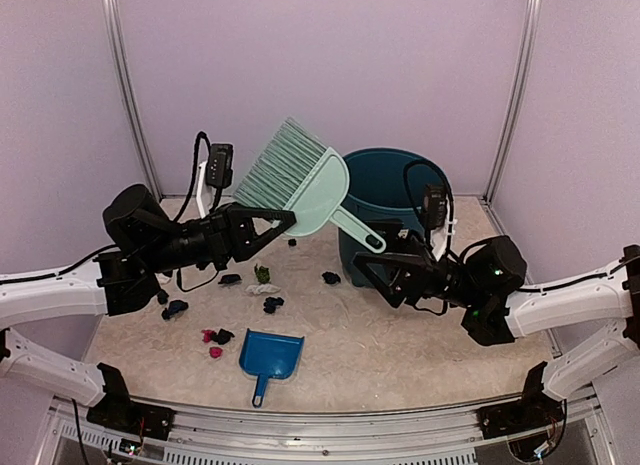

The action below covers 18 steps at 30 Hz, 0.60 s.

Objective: Sweep away the paper scraps from the table

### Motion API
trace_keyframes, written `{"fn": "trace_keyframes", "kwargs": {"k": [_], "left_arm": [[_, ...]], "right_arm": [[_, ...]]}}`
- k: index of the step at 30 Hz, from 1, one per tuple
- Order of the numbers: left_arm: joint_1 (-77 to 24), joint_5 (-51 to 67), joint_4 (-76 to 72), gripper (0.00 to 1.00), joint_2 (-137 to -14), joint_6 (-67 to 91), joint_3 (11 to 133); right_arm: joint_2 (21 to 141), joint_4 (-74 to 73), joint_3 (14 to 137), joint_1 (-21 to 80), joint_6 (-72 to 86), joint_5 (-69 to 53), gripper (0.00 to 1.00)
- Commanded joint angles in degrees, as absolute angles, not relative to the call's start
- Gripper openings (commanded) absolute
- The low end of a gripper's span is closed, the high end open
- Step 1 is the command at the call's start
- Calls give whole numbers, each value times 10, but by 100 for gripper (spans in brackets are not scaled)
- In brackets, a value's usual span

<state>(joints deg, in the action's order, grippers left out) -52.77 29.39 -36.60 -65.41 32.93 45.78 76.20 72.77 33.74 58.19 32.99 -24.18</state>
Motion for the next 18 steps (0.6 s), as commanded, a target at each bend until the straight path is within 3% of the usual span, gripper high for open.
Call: {"fn": "trace_keyframes", "kwargs": {"k": [1,10,18], "left_arm": [[-531,256,-377,0,-659,310,469],[-532,249,-384,0,-686,306,468],[-531,245,-387,0,-683,307,461]], "right_arm": [[768,773,357,579,356,-269,86],[773,710,382,578,337,-193,70],[796,709,396,569,356,-190,48]]}}
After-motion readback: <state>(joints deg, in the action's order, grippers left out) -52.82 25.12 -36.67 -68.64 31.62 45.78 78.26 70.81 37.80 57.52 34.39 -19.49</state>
